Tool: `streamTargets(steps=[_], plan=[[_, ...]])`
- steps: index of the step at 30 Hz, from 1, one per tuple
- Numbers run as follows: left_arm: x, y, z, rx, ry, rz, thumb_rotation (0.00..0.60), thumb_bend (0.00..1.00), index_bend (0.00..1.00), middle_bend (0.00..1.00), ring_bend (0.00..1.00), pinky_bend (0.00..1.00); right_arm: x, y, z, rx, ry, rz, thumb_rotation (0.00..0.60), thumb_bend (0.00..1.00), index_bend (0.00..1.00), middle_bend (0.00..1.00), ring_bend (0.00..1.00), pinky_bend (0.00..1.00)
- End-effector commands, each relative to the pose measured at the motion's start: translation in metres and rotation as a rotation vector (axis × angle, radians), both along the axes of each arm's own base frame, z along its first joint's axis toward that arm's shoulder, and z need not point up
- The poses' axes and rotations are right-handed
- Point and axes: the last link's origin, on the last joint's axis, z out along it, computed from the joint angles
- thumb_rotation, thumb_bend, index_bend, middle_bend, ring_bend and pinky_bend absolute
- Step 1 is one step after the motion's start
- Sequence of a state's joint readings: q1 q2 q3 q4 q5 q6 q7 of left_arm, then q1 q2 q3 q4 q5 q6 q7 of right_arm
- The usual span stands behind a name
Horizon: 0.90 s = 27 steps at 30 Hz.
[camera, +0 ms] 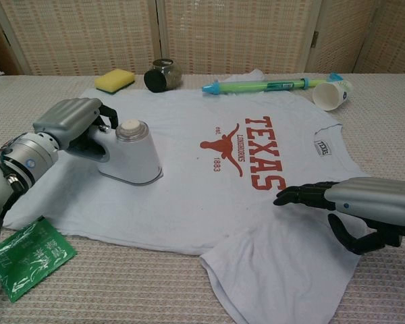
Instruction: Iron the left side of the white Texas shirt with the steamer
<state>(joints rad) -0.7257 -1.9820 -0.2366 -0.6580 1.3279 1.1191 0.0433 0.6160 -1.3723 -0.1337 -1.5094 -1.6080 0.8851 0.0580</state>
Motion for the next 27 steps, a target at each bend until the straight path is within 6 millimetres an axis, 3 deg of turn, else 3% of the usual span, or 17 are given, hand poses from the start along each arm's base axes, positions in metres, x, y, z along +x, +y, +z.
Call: streamTargets(steps=[1, 16, 23, 25, 27], plan=[[-0.011, 0.007, 0.003, 0.017, 0.037, 0.037, 0.600, 0.95, 0.80, 0.95, 0.92, 0.80, 0.000, 0.000, 0.000, 0.001, 0.001, -0.001, 0.547, 1.00, 0.00, 0.00, 0.00, 0.06], [-0.108, 0.021, 0.067, 0.139, -0.007, 0.346, 0.600, 0.95, 0.80, 0.95, 0.92, 0.80, 0.006, -0.002, -0.006, 0.019, -0.003, 0.008, 0.551, 1.00, 0.00, 0.01, 0.00, 0.06], [-0.129, 0.020, 0.096, 0.215, -0.096, 0.402, 0.600, 0.95, 0.80, 0.95, 0.92, 0.80, 0.008, -0.002, 0.005, -0.017, -0.013, 0.027, 0.552, 1.00, 0.00, 0.01, 0.00, 0.06], [-0.131, 0.018, 0.104, 0.237, -0.118, 0.393, 0.600, 0.95, 0.80, 0.95, 0.92, 0.80, 0.009, -0.001, 0.013, -0.045, -0.020, 0.039, 0.550, 0.90, 0.00, 0.01, 0.00, 0.06], [-0.133, 0.017, 0.111, 0.255, -0.123, 0.380, 0.600, 0.95, 0.80, 0.95, 0.92, 0.80, 0.009, 0.000, 0.024, -0.087, -0.025, 0.052, 0.549, 0.69, 0.00, 0.01, 0.00, 0.06]])
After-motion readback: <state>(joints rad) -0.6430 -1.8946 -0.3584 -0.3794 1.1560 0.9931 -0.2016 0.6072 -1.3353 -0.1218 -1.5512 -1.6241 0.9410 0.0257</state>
